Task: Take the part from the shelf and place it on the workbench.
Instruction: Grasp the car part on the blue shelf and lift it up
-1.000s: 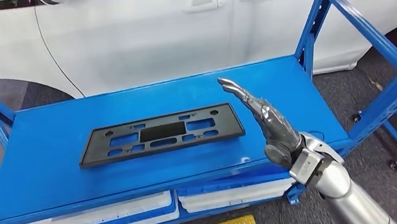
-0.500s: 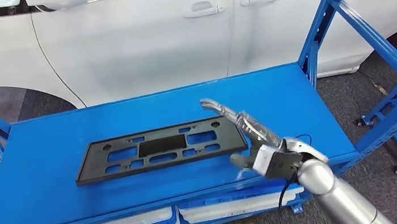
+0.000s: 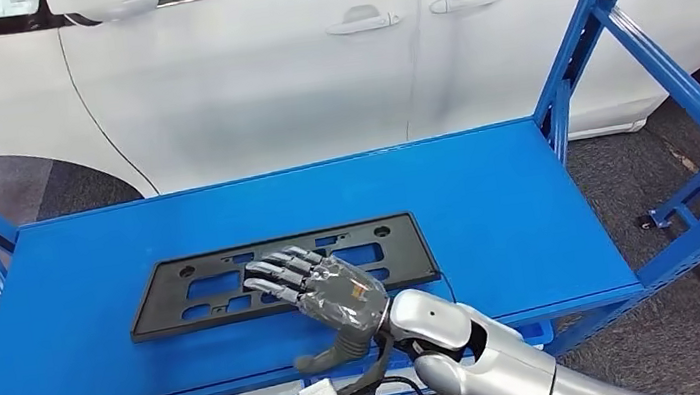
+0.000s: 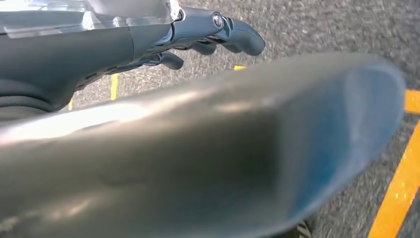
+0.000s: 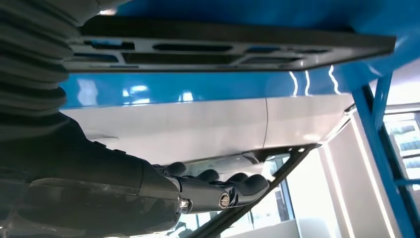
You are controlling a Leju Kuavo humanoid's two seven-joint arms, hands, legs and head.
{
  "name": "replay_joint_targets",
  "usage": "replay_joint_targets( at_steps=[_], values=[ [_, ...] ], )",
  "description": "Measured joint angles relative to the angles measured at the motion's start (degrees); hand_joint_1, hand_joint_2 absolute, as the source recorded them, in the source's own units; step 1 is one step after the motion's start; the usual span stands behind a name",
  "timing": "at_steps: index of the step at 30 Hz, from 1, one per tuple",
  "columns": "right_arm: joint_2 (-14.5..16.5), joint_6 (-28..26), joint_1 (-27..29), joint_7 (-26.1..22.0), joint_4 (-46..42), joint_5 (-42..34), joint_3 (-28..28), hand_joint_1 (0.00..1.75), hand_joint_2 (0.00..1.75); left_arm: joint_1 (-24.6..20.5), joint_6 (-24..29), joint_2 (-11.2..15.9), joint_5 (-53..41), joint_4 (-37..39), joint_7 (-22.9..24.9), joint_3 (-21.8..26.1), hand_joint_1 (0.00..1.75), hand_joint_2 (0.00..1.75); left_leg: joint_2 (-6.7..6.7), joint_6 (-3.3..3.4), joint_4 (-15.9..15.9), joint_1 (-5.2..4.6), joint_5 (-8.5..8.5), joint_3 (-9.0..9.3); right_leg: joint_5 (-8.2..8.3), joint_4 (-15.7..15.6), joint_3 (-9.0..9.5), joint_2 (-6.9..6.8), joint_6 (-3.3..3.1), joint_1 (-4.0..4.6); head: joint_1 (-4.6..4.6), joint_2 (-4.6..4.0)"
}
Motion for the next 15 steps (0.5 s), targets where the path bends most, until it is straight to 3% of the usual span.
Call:
replay_joint_targets(
  at_steps=[2,3,6,7,8,9,11,12,13,15],
  values=[
    [1.32,-0.34,-0.84,0.27,1.72,0.59,1.55,0.00,1.75,-0.02,-0.25,-0.02,0.05,0.00,-0.49,0.00,0.00,0.00,0.10,-0.68,0.83,0.19,-0.83,-0.11,0.14,-0.50,0.38,0.08,-0.79,-0.09,-0.06,0.00],
    [2.03,-0.48,-1.32,0.36,2.55,0.79,2.22,0.00,1.75,-0.02,-0.40,-0.04,0.08,0.00,-0.66,0.00,0.00,0.00,0.14,-0.95,2.81,0.25,-2.04,-0.92,0.21,-0.76,0.60,0.07,-1.12,-0.18,-0.13,0.00],
    [3.46,-0.73,-2.14,0.46,4.72,1.10,3.80,0.00,1.75,0.05,-0.71,-0.07,0.11,0.00,-0.86,0.00,0.00,0.00,0.18,-1.42,13.91,0.34,-7.01,-6.38,0.10,-0.91,0.85,-0.07,-1.65,-0.01,-0.27,-0.01],
    [3.69,-0.75,-2.18,0.46,5.28,1.14,4.17,0.00,1.75,0.09,-0.74,-0.07,0.11,0.00,-0.89,0.00,0.00,0.00,0.18,-1.45,16.35,0.34,-7.49,-7.76,0.04,-0.91,0.91,-0.12,-1.72,0.09,-0.27,-0.01],
    [3.88,-0.76,-2.20,0.46,5.79,1.15,4.47,0.00,1.75,0.16,-0.76,-0.07,0.12,0.00,-0.91,0.00,0.00,0.00,0.18,-1.40,16.67,0.34,-6.83,-8.13,-0.01,-0.90,0.99,-0.12,-1.75,0.17,-0.26,-0.01],
    [4.07,-0.77,-2.26,0.46,6.20,1.15,4.68,0.00,1.75,0.23,-0.78,-0.07,0.13,0.00,-0.93,0.00,0.00,0.00,0.18,-1.26,14.48,0.34,-5.06,-7.23,-0.08,-0.90,1.15,-0.06,-1.73,0.24,-0.27,-0.01],
    [4.49,-0.80,-2.50,0.47,6.78,1.15,4.97,0.00,1.75,0.32,-0.78,-0.05,0.13,0.01,-0.97,0.00,0.00,0.00,0.17,-0.74,6.18,0.24,-0.88,-3.37,-0.29,-0.88,1.49,0.08,-1.52,0.41,-0.26,-0.01],
    [4.66,-0.82,-2.68,0.48,7.01,1.15,5.11,0.00,1.75,0.29,-0.79,-0.04,0.14,0.01,-1.07,0.00,0.00,0.00,0.15,-0.43,2.80,0.13,0.33,-1.79,-0.37,-0.83,1.53,0.13,-1.30,0.53,-0.26,0.00],
    [4.81,-0.84,-2.85,0.48,7.23,1.15,5.27,0.00,1.75,0.25,-0.82,-0.04,0.14,0.01,-1.23,0.00,0.00,0.00,0.12,-0.15,0.86,0.00,0.81,-0.93,-0.41,-0.79,1.49,0.15,-1.06,0.61,-0.23,-0.01],
    [5.07,-0.85,-3.07,0.51,7.69,1.15,5.56,0.00,1.75,0.23,-0.95,-0.03,0.16,0.00,-1.69,0.00,0.00,0.00,0.07,0.32,0.17,-0.23,0.73,-0.77,-0.36,-0.80,1.35,0.15,-0.51,0.61,-0.20,0.00]
  ],
)
